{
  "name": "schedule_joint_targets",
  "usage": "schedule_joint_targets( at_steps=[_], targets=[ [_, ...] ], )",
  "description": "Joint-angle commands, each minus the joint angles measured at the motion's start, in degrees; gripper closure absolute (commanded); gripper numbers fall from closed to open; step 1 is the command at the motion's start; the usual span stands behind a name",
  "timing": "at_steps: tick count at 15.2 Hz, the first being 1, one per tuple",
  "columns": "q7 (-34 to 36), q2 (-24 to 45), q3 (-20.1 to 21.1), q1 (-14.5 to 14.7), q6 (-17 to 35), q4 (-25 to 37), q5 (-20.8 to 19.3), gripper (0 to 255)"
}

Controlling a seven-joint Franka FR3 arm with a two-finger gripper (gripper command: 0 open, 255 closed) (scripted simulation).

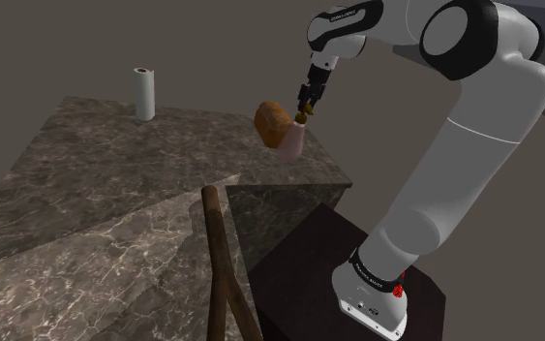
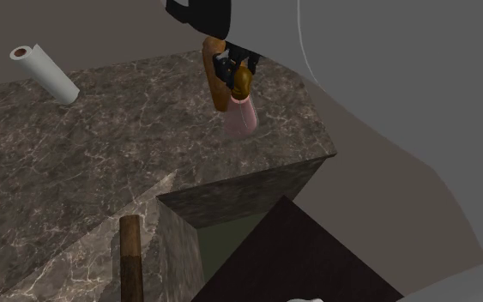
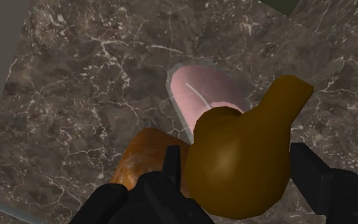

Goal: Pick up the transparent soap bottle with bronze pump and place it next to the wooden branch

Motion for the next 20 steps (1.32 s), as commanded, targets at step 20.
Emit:
schedule_joint_targets(
  at_steps=[20],
  targets=[
    [0.88,-1.56,-0.14,0.01,-13.51,12.1,-0.98,255]
  ],
)
